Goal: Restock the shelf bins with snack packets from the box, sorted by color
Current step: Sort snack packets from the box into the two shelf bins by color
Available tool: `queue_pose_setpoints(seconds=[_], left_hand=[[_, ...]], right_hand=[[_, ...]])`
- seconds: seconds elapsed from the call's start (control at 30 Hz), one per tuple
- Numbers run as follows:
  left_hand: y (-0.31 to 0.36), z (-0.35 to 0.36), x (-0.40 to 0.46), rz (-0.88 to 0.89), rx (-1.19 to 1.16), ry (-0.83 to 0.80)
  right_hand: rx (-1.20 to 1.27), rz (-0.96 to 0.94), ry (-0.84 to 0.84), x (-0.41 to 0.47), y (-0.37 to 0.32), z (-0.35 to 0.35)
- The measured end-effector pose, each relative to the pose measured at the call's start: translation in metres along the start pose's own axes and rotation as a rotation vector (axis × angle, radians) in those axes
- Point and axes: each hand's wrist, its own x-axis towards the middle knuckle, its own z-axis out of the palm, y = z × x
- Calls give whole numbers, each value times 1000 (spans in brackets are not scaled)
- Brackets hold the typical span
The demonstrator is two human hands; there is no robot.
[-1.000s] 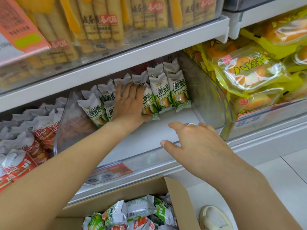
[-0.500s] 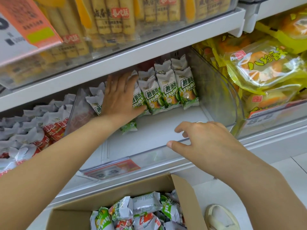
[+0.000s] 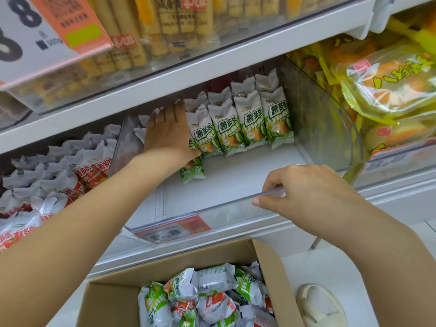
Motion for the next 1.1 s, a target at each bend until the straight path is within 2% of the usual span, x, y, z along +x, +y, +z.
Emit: queue_pose_setpoints(seconds=[0.17, 0.27, 0.57, 0.83, 1.1], left_hand=[[-5, 12, -19, 20, 135, -206], [-4, 17, -16, 38, 201, -181], [-8, 15, -13, 16, 169, -159], [-8, 28, -9, -100, 125, 41], [-14, 25, -10, -77, 213, -5]], right_hand=[[-15, 2, -7, 0, -3, 0], [-7, 3, -8, -2, -2, -1], [18, -4, -4, -1, -1, -1], [-3, -18, 8, -1, 0, 2], [-15, -18, -16, -2, -7, 3]])
